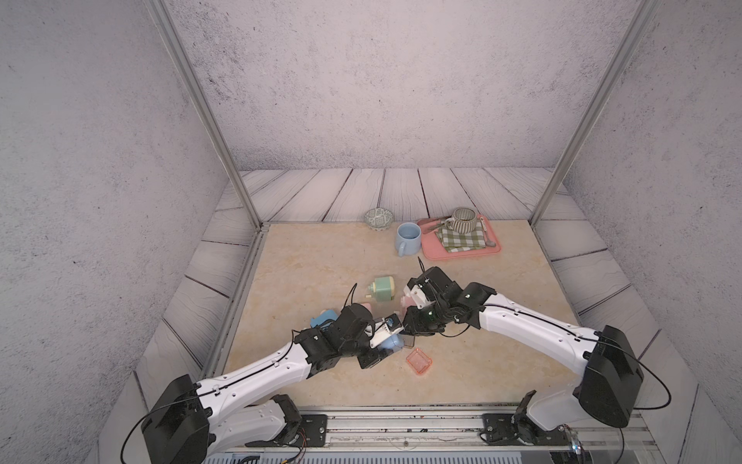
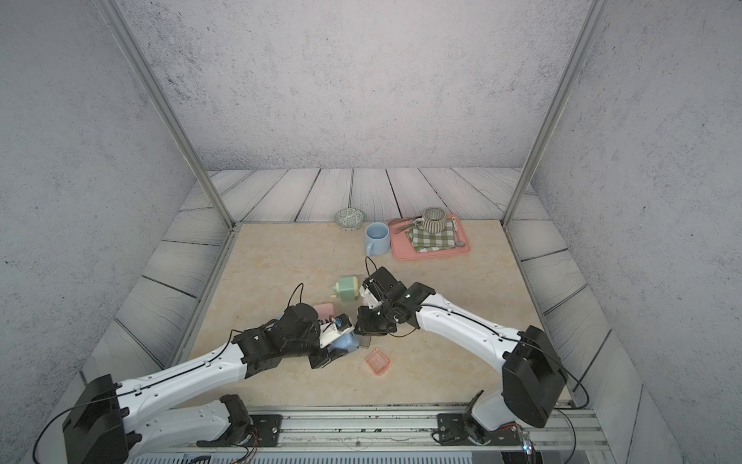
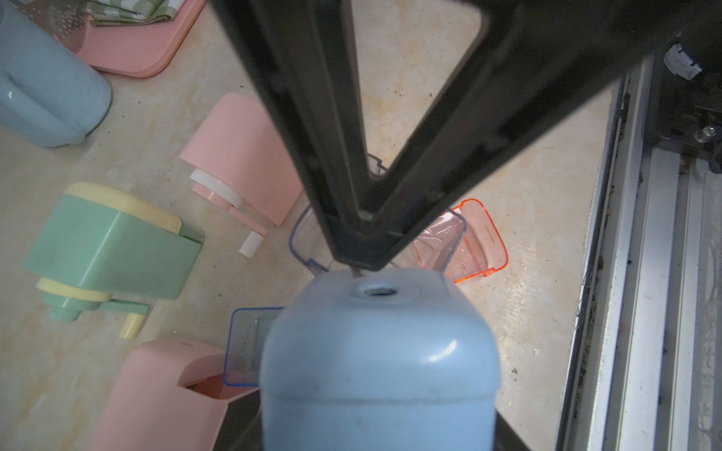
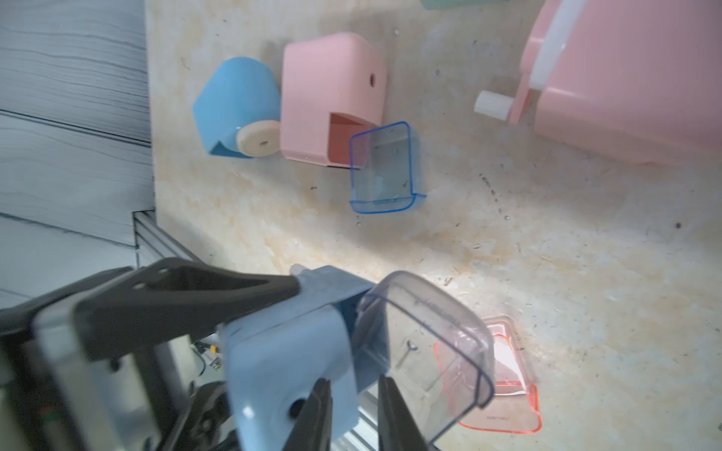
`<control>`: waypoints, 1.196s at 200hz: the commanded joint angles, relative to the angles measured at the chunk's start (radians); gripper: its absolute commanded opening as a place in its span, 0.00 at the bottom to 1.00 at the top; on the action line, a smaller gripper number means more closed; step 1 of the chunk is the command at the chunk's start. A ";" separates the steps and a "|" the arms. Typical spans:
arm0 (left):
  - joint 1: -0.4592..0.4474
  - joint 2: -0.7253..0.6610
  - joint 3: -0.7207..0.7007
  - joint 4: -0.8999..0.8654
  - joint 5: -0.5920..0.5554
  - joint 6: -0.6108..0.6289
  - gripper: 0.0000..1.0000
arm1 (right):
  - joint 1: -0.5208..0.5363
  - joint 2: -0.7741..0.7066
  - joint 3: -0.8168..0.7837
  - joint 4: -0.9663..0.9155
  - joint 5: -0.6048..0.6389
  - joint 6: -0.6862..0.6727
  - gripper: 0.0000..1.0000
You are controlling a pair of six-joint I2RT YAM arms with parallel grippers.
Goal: Put the tray back into the pencil sharpener
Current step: Close the container of the pencil sharpener.
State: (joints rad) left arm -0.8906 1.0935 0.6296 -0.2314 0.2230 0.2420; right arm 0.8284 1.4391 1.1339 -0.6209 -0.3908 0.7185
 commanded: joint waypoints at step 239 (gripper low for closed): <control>-0.001 -0.069 -0.024 0.005 0.139 0.223 0.20 | -0.257 -0.004 -0.066 -0.129 -0.396 -0.549 0.82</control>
State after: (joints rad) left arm -0.8906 1.0573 0.6140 -0.2741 0.3416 0.4335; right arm 0.6365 1.4624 1.0893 -0.7357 -0.6193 0.1246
